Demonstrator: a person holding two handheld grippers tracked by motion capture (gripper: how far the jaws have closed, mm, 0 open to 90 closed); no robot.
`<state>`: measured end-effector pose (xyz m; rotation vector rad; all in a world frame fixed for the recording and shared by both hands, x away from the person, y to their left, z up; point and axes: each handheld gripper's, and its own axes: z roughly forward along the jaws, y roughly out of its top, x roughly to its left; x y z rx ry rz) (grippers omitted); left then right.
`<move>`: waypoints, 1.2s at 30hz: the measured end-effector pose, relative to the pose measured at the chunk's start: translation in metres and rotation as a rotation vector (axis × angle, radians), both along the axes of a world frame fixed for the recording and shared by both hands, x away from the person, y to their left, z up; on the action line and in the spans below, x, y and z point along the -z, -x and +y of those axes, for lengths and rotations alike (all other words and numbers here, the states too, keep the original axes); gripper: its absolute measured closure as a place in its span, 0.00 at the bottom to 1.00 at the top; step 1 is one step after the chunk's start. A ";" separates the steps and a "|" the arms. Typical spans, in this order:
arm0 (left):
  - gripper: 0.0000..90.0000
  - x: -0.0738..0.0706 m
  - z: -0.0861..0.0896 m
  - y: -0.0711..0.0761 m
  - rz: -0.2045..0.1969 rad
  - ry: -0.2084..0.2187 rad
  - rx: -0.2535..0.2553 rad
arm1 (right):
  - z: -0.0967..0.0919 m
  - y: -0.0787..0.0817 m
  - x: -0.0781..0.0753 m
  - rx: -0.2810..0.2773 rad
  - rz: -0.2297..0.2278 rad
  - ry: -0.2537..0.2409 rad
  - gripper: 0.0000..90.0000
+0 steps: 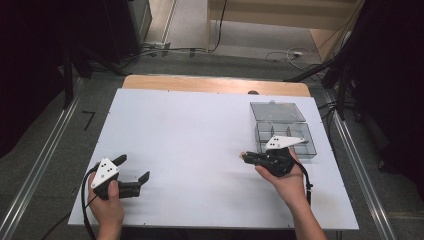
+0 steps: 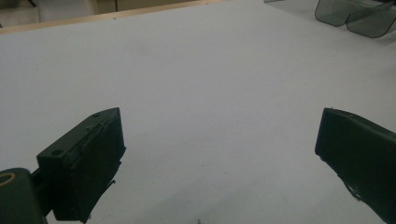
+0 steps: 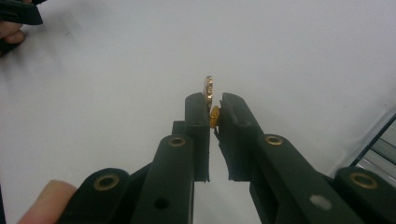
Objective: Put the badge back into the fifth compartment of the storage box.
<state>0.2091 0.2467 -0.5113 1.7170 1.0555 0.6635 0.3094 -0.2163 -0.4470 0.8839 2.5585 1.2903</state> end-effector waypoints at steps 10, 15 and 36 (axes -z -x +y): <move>0.02 0.000 0.000 0.000 0.001 0.000 0.000 | -0.006 -0.002 -0.002 0.018 -0.005 -0.008 0.89; 0.02 0.000 0.000 0.000 0.002 -0.002 0.000 | -0.009 -0.003 -0.002 0.031 -0.006 -0.007 0.89; 0.02 0.000 0.000 0.000 0.001 -0.003 0.000 | -0.020 -0.006 -0.003 0.077 -0.016 -0.016 0.89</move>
